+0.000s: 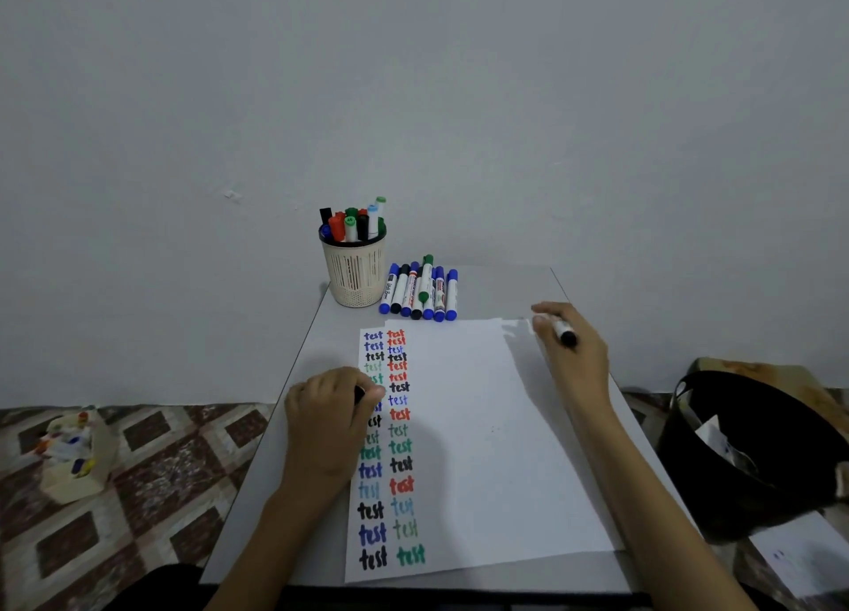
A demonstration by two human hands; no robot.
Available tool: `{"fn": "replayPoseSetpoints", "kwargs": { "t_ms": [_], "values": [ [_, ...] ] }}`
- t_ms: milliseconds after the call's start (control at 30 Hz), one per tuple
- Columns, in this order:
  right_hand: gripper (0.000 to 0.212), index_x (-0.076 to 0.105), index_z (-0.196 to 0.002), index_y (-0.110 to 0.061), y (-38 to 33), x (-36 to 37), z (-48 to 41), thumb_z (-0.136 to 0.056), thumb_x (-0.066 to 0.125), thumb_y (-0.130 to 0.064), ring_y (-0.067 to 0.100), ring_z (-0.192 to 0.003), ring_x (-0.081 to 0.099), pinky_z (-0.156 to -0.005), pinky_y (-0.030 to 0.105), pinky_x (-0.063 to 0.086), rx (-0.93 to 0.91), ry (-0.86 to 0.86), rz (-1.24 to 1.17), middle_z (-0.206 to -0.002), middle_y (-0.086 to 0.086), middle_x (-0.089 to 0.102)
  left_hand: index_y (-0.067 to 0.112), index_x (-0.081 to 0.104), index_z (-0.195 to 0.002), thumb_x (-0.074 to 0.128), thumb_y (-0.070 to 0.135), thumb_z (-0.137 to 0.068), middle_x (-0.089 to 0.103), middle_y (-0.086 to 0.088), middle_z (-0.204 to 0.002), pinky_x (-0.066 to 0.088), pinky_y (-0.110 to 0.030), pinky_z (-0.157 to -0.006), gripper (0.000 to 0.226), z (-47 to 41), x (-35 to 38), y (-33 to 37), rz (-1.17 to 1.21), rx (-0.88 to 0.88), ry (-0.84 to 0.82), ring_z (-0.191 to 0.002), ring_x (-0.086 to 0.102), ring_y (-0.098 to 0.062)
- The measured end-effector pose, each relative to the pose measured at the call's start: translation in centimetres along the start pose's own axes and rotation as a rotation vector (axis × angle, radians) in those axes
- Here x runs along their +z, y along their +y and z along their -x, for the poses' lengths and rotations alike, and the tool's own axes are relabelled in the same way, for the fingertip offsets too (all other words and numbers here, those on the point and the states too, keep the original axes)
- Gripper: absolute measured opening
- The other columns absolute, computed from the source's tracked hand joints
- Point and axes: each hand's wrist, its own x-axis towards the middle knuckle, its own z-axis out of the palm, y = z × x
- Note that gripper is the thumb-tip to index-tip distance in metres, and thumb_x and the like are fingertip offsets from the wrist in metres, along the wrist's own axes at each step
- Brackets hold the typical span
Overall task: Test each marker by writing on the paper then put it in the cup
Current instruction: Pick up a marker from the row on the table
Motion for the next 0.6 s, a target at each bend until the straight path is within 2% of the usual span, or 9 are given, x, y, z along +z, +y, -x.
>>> {"fn": "replayPoseSetpoints", "kwargs": {
  "t_ms": [67, 133, 167, 300, 433, 500, 533, 600],
  "values": [
    [0.016, 0.061, -0.106, -0.028, 0.6, 0.7, 0.2, -0.095, 0.052, -0.021, 0.015, -0.076, 0.054, -0.064, 0.024, 0.04, 0.013, -0.069, 0.123, -0.089, -0.005, 0.061, 0.033, 0.051, -0.085, 0.028, 0.058, -0.084, 0.061, 0.012, -0.102, 0.032, -0.046, -0.1, 0.033, -0.3, 0.4, 0.0, 0.017, 0.001, -0.11, -0.099, 0.055, -0.013],
    [0.017, 0.059, -0.11, -0.028, 1.0, 1.3, 0.7, -0.096, 0.051, -0.021, 0.013, -0.069, 0.048, -0.063, 0.024, 0.038, 0.025, -0.128, 0.083, -0.086, -0.003, 0.057, 0.037, 0.05, -0.092, 0.021, 0.062, -0.081, 0.053, 0.01, -0.125, 0.019, -0.049, -0.109, 0.04, -0.7, 0.7, 0.0, 0.024, -0.014, -0.216, -0.119, 0.045, -0.013],
    [0.018, 0.058, -0.111, -0.028, 0.9, 1.5, 0.8, -0.096, 0.051, -0.021, 0.012, -0.067, 0.047, -0.063, 0.024, 0.038, 0.028, -0.145, 0.067, -0.086, -0.003, 0.056, 0.037, 0.05, -0.093, 0.019, 0.063, -0.08, 0.05, 0.009, -0.13, 0.016, -0.049, -0.111, 0.042, -0.9, 0.9, 0.1, 0.035, -0.01, -0.244, -0.123, 0.041, -0.011],
    [0.019, 0.057, -0.112, -0.03, 0.5, 1.6, 0.7, -0.097, 0.05, -0.023, 0.015, -0.06, 0.042, -0.059, 0.025, 0.037, 0.043, -0.17, 0.017, -0.074, -0.007, 0.051, 0.031, 0.055, -0.095, 0.02, 0.062, -0.082, 0.054, 0.008, -0.126, 0.018, -0.042, -0.109, 0.049, -1.5, 1.2, 0.2, 0.105, 0.036, -0.247, -0.122, 0.043, -0.006],
    [0.02, 0.058, -0.11, -0.032, 0.6, 1.7, 0.8, -0.096, 0.05, -0.019, 0.019, -0.062, 0.041, -0.059, 0.026, 0.036, 0.068, -0.168, 0.022, -0.075, 0.0, 0.052, 0.027, 0.058, -0.095, 0.023, 0.063, -0.084, 0.058, 0.012, -0.116, 0.027, -0.034, -0.103, 0.051, -1.2, 1.4, 0.2, 0.135, 0.075, -0.214, -0.113, 0.047, -0.001],
    [0.022, 0.058, -0.111, -0.031, 0.8, 1.8, 0.7, -0.096, 0.05, -0.018, 0.019, -0.065, 0.043, -0.059, 0.026, 0.037, 0.06, -0.168, 0.045, -0.081, 0.004, 0.058, 0.028, 0.058, -0.097, 0.024, 0.065, -0.085, 0.058, 0.013, -0.115, 0.03, -0.032, -0.101, 0.052, -1.0, 1.5, 0.1, 0.129, 0.087, -0.214, -0.11, 0.049, 0.0],
    [0.022, 0.059, -0.113, -0.03, 0.8, 1.8, 0.6, -0.097, 0.051, -0.017, 0.018, -0.069, 0.047, -0.061, 0.023, 0.039, 0.041, -0.157, 0.061, -0.088, 0.005, 0.06, 0.028, 0.058, -0.097, 0.023, 0.066, -0.085, 0.059, 0.013, -0.114, 0.032, -0.032, -0.1, 0.052, -1.0, 1.5, 0.0, 0.126, 0.089, -0.21, -0.108, 0.05, -0.001],
    [0.025, 0.061, -0.117, -0.027, 0.7, 2.0, 0.1, -0.098, 0.052, -0.014, 0.014, -0.084, 0.056, -0.068, 0.008, 0.041, -0.04, -0.079, 0.065, -0.098, -0.004, 0.062, 0.027, 0.058, -0.097, 0.022, 0.066, -0.085, 0.059, 0.011, -0.115, 0.036, -0.034, -0.099, 0.055, -1.5, 1.5, 0.0, 0.127, 0.083, -0.201, -0.106, 0.051, -0.003]
  ]
}}
